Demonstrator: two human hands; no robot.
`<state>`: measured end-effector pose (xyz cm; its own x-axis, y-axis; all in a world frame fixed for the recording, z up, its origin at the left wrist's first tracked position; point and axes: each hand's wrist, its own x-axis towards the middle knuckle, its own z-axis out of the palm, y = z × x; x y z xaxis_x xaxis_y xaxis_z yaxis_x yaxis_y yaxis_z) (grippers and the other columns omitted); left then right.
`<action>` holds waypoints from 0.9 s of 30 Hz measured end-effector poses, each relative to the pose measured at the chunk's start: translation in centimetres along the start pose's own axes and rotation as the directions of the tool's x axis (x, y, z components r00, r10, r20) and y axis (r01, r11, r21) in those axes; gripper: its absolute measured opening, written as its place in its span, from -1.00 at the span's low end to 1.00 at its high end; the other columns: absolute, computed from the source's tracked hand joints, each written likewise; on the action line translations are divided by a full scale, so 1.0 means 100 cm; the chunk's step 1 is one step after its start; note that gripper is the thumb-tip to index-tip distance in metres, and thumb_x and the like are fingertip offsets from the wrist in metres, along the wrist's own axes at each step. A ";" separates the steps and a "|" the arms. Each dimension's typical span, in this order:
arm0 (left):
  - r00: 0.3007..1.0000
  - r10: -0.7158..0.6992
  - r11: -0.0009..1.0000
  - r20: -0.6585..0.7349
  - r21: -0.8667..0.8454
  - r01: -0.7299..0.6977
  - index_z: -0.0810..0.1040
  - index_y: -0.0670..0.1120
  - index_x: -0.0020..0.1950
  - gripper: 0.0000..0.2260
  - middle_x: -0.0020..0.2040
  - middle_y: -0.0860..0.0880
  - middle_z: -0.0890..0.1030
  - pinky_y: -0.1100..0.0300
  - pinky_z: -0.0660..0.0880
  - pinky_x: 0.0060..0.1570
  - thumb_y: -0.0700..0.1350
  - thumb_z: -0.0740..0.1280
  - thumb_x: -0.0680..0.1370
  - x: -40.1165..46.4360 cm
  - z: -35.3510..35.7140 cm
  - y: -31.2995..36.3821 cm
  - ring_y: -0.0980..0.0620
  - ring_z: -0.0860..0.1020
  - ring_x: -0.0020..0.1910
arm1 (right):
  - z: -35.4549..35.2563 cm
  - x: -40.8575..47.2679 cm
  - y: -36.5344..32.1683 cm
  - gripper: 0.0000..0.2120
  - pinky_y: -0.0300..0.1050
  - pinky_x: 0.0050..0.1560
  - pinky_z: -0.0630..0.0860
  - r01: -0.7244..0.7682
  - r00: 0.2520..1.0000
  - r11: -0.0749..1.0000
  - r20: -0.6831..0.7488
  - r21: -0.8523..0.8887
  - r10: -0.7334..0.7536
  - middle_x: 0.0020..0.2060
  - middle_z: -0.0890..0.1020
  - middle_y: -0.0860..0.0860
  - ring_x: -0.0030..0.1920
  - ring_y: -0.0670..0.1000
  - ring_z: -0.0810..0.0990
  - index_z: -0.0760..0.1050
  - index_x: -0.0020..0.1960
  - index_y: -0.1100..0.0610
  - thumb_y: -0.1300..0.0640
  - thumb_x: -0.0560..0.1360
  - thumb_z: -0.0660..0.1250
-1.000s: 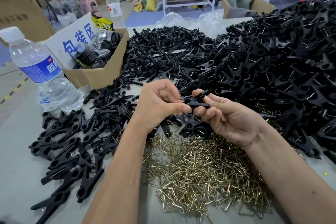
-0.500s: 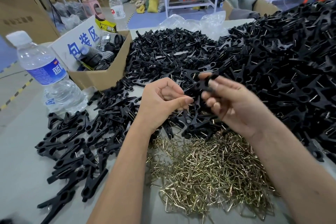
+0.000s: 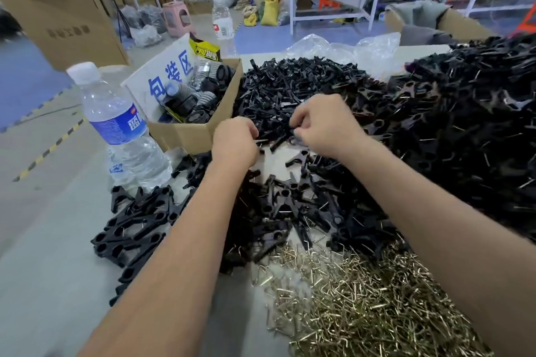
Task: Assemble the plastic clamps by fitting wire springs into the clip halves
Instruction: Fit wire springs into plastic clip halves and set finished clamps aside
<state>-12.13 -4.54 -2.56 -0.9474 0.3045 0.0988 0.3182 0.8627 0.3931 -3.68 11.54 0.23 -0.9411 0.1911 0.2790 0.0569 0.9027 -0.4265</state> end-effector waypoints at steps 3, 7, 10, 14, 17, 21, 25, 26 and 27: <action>0.994 0.105 0.989 -0.004 0.102 -0.104 0.66 0.03 0.23 -0.61 0.21 -0.09 0.62 0.03 0.54 0.14 -0.33 0.37 0.49 0.019 0.006 0.003 -0.15 0.57 0.20 | 0.028 0.025 -0.010 -0.67 0.05 0.15 0.60 0.105 0.987 0.943 0.151 -0.316 -0.059 0.06 0.68 0.08 0.19 0.17 0.56 0.67 0.18 0.05 0.32 0.51 0.31; 0.975 0.205 0.943 0.090 0.250 -0.221 0.58 -0.06 0.26 -0.73 0.23 -0.17 0.51 0.00 0.43 0.13 -0.14 0.34 0.56 0.033 0.018 0.004 -0.25 0.48 0.22 | 0.051 0.045 -0.007 -0.59 0.23 0.31 0.45 0.208 0.942 0.866 0.332 -0.456 -0.051 0.37 0.38 0.15 0.45 0.22 0.27 0.47 0.44 0.02 0.10 0.60 0.36; 0.978 0.175 0.948 0.118 0.248 -0.199 0.57 -0.04 0.28 -0.73 0.29 -0.16 0.45 -0.02 0.43 0.20 -0.12 0.36 0.57 0.040 0.021 0.002 -0.25 0.44 0.25 | 0.058 0.051 -0.002 -0.57 0.24 0.29 0.42 0.182 0.940 0.874 0.340 -0.450 -0.021 0.34 0.41 0.13 0.44 0.22 0.29 0.46 0.41 0.06 -0.02 0.60 0.40; 0.977 0.156 0.963 0.148 0.199 -0.184 0.64 0.05 0.29 -0.68 0.26 -0.13 0.53 -0.04 0.56 0.12 -0.18 0.44 0.55 0.044 0.017 -0.001 -0.19 0.53 0.21 | 0.057 0.054 0.006 -0.69 0.19 0.25 0.44 0.247 0.940 0.820 0.334 -0.517 -0.073 0.27 0.52 0.11 0.37 0.19 0.38 0.50 0.32 0.13 -0.02 0.66 0.31; 0.985 0.143 0.962 0.101 0.218 -0.162 0.65 0.05 0.26 -0.75 0.24 -0.12 0.59 -0.07 0.51 0.24 -0.04 0.45 0.58 0.044 0.017 -0.003 -0.19 0.46 0.27 | 0.052 0.051 0.009 -0.80 0.15 0.20 0.42 0.274 0.951 0.780 0.280 -0.563 -0.131 0.18 0.57 0.06 0.32 0.16 0.38 0.59 0.22 0.08 0.05 0.69 0.25; 0.994 0.102 0.990 -0.030 0.103 -0.099 0.69 0.01 0.17 -0.78 0.15 -0.09 0.64 -0.03 0.46 0.26 0.09 0.41 0.62 0.036 0.019 -0.003 -0.15 0.52 0.24 | 0.043 0.044 0.014 -0.78 0.10 0.12 0.48 0.163 0.981 0.908 0.161 -0.386 -0.108 0.00 0.58 0.08 0.08 0.17 0.43 0.49 -0.04 0.06 0.10 0.72 0.14; 0.993 -0.004 0.949 -0.117 -0.315 -0.033 0.71 -0.14 -0.01 -0.84 -0.17 -0.04 0.69 0.03 0.61 -0.04 -0.05 0.44 0.62 0.018 0.008 0.004 -0.07 0.65 -0.18 | 0.026 0.018 0.014 -0.89 -0.07 -0.17 0.53 -0.082 0.995 0.935 -0.026 0.345 0.097 -0.28 0.70 -0.01 -0.29 -0.06 0.62 0.50 0.04 0.05 0.08 0.71 0.24; 0.994 -0.028 0.915 -0.108 -0.402 -0.018 0.70 -0.17 -0.01 -0.86 -0.19 -0.07 0.70 0.00 0.65 -0.06 -0.09 0.45 0.61 0.011 0.006 0.007 -0.08 0.68 -0.21 | 0.021 0.008 0.013 -0.92 -0.13 -0.29 0.51 -0.106 0.990 0.873 -0.031 0.475 0.137 -0.34 0.70 0.02 -0.40 -0.10 0.59 0.51 0.05 0.03 0.11 0.70 0.25; 0.994 -0.046 0.869 -0.099 -0.494 -0.009 0.69 -0.18 0.02 -0.89 -0.20 -0.08 0.72 -0.03 0.67 -0.06 -0.13 0.47 0.59 0.005 0.004 0.011 -0.07 0.71 -0.22 | 0.017 -0.003 0.011 -0.91 -0.19 -0.40 0.47 -0.125 0.985 0.795 -0.023 0.594 0.172 -0.36 0.70 0.04 -0.46 -0.12 0.56 0.52 0.05 0.02 0.15 0.69 0.25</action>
<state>-12.21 -3.27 -2.45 -0.9598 0.2231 0.1706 0.2682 0.5479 0.7924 -3.91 11.81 -1.74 -0.9095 0.3520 0.2212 -0.0353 0.4649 -0.8847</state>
